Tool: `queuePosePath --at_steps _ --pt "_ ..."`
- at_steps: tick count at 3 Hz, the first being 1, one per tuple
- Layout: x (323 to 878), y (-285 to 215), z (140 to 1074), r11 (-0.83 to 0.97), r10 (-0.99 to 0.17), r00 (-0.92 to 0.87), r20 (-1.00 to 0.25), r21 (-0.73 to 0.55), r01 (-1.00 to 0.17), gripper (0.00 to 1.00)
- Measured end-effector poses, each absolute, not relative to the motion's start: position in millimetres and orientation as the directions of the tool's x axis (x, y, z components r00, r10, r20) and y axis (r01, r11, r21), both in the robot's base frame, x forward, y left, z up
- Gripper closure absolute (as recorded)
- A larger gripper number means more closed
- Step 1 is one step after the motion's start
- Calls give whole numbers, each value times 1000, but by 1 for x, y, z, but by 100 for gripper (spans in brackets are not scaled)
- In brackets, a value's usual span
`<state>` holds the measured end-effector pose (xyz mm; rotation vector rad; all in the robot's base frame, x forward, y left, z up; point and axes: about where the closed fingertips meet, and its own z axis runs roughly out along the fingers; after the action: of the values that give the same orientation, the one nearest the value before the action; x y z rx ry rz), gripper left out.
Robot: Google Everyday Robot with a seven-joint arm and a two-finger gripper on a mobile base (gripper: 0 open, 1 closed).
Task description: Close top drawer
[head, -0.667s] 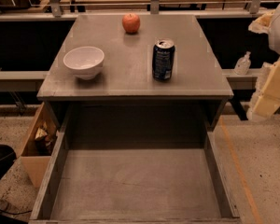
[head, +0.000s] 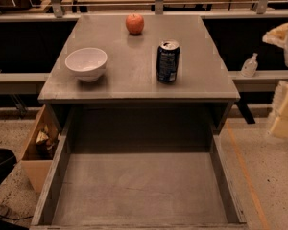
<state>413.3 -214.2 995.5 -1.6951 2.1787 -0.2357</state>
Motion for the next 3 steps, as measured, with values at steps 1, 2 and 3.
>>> queuePosePath --at_steps 1,2,3 --pt "350 -239 981 253 -967 -245 -69 -382 -889 23" --pt "300 -260 968 234 -970 -242 -28 -388 -892 47" --pt "266 -293 938 262 -965 -246 -91 -368 -892 69"
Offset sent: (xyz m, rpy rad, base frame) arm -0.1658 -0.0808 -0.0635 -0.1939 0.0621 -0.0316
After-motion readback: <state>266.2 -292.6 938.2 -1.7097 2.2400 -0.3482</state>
